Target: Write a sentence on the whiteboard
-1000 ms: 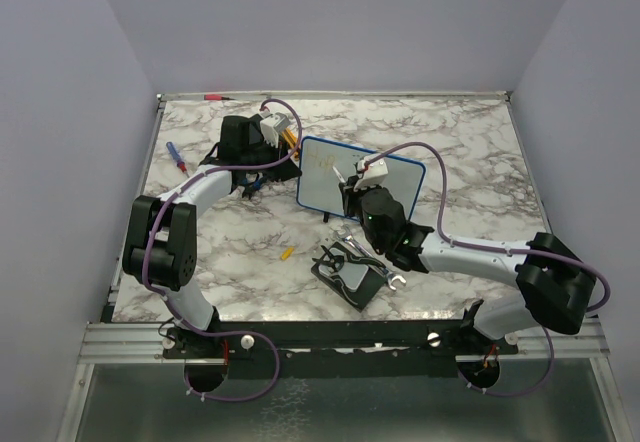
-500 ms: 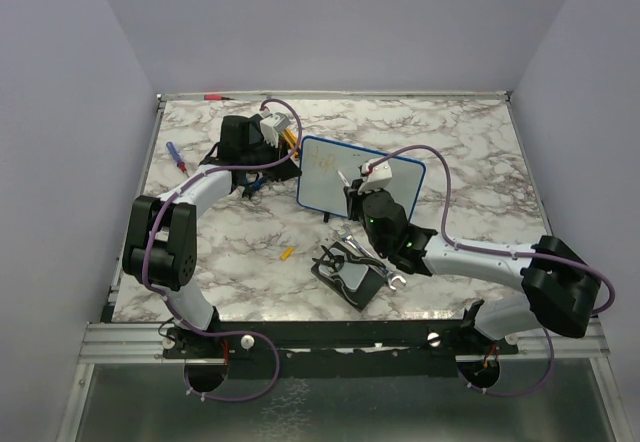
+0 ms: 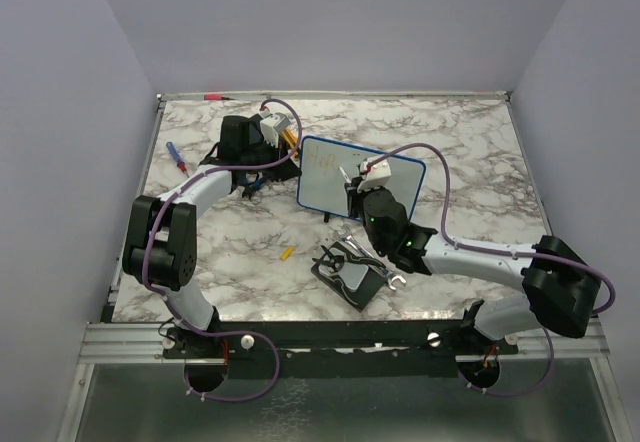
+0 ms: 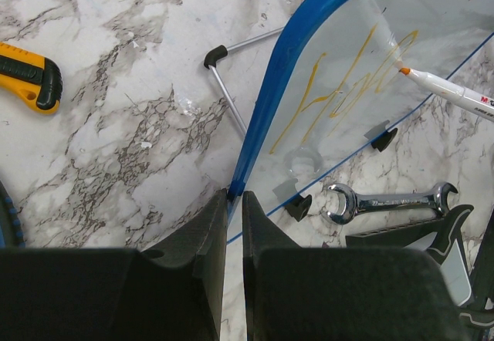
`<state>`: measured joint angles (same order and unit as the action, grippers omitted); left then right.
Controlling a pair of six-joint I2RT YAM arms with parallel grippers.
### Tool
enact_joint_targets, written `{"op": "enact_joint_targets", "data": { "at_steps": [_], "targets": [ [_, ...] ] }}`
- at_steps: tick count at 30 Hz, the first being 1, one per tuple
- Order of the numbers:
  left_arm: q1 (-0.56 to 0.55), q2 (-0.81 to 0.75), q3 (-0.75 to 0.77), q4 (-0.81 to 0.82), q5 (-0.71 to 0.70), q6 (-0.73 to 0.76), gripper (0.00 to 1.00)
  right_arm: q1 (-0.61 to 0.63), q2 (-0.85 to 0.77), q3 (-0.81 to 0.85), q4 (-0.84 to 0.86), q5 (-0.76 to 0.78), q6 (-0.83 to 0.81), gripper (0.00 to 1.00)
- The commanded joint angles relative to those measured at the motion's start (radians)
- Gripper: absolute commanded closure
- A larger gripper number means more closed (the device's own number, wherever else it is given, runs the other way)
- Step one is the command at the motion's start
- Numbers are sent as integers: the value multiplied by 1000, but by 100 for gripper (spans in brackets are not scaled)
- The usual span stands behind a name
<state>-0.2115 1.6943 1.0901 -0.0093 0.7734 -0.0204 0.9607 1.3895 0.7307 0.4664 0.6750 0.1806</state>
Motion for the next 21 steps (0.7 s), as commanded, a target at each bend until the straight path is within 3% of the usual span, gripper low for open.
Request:
{"op": "enact_joint_targets", "data": {
  "at_steps": [1,21],
  "targets": [
    [-9,-24,22,-8,23,10,87,-4,30,33,42,26,-33,100],
    [-8,-27,22,-9,24,10,87,-3,71,23,-8,-35,36,100]
  ]
}}
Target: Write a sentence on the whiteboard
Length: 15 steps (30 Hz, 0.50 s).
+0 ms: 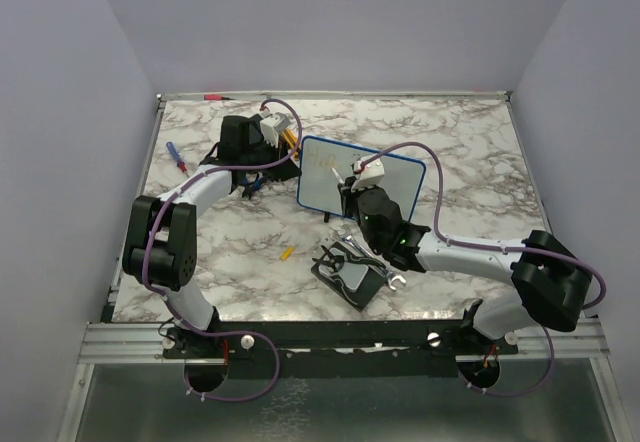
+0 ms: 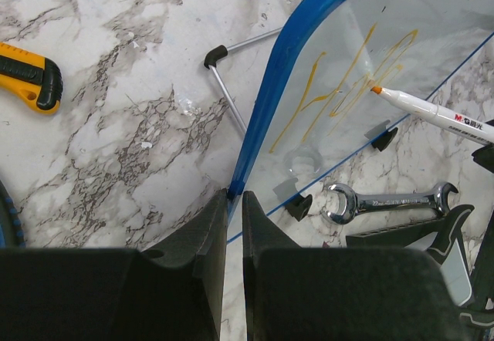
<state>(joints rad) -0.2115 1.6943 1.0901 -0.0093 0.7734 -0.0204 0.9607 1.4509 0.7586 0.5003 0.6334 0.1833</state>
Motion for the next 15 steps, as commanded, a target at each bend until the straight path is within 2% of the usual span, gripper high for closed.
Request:
{"op": "enact_joint_targets", "data": {
  "at_steps": [1,15],
  "targets": [
    [-8,-27,22,-8,23,10,87,-3,8,-9,-48,7,40,100],
    [-8,-28,22,-9,23,10,87,-2,-15,-42,-100,49,70,100]
  ]
}}
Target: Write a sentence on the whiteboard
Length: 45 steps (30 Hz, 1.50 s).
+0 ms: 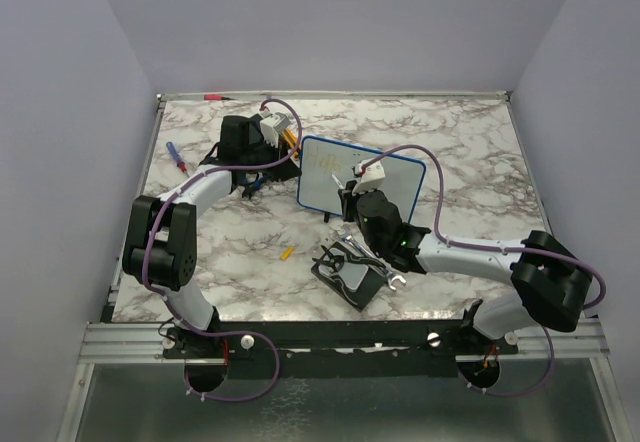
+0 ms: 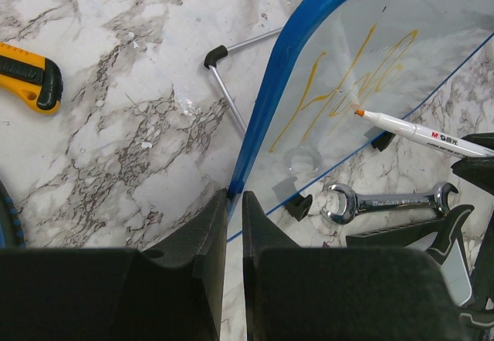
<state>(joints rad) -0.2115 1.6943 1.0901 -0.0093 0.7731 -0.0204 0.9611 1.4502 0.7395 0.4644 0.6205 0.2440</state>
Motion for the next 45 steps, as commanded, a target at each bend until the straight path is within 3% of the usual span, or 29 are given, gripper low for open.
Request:
{"op": "enact_joint_targets", "data": {
  "at_steps": [1,20,32,45],
  "targets": [
    [-8,-28,22,-9,22,10,87,-4,-18,-25,-68,70,10,100],
    [-8,-25,21,-10,22,10,87,-4,-59,-40,-77,111,-3,100],
    [-9,-22,22,-9,21,9,87,-3,-181,-95,13,-206,-118,100],
    [-15,-24,19,-10,14,9,85,-3,-301,-64,-178,-151,-40,100]
  ]
}}
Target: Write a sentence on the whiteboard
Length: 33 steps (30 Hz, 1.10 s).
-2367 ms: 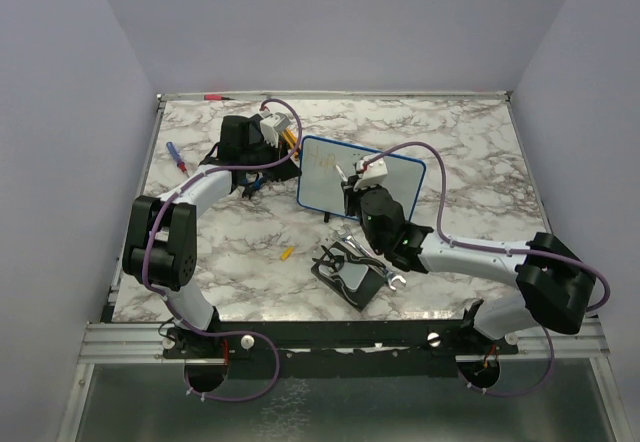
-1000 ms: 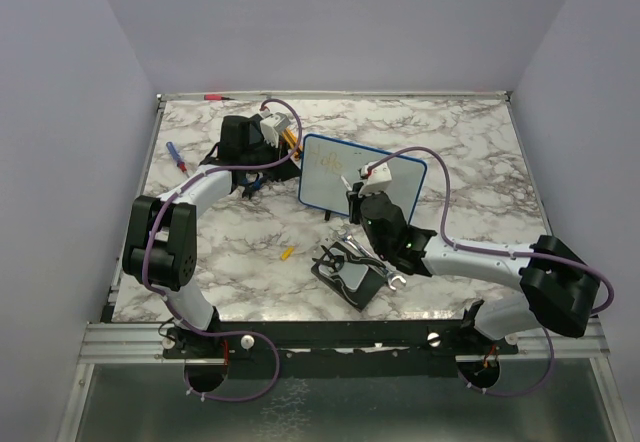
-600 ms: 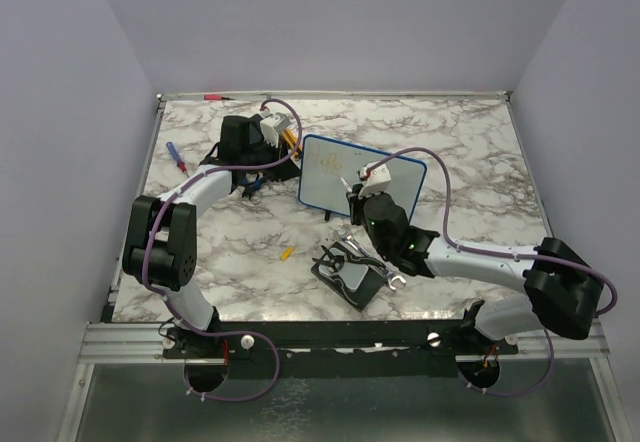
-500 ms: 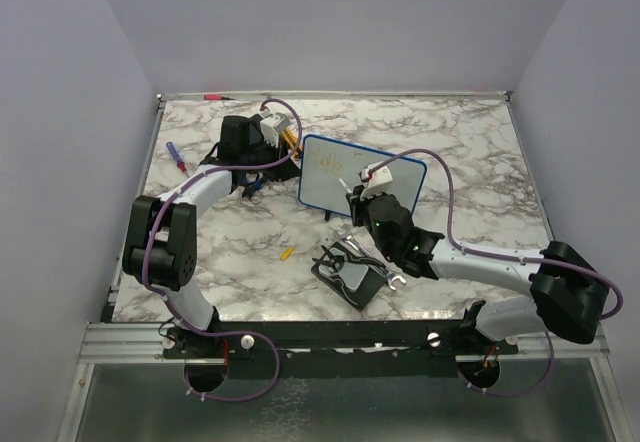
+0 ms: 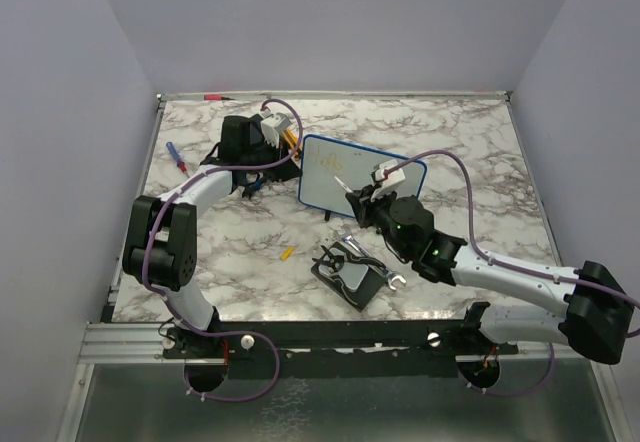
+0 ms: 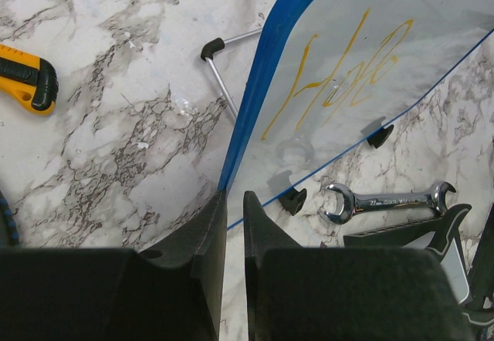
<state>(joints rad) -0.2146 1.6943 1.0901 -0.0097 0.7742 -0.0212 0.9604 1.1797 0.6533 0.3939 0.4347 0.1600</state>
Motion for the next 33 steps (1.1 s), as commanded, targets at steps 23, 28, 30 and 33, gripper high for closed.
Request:
{"op": "enact_joint_targets", "data": {
  "at_steps": [23,28,30,33],
  "targets": [
    [-22,-21,14,-11,0,12,84,-144,-74,-17,-58,-51,74,100],
    [-24,-20,14,-10,0,13,84,-144,-45,-11,-20,-12,67,100],
    [-24,-20,14,-11,1,13,84,-146,-37,-6,-7,9,60,100],
    [-24,-18,16,-11,2,12,84,-147,-27,-1,9,26,52,100]
  ]
}}
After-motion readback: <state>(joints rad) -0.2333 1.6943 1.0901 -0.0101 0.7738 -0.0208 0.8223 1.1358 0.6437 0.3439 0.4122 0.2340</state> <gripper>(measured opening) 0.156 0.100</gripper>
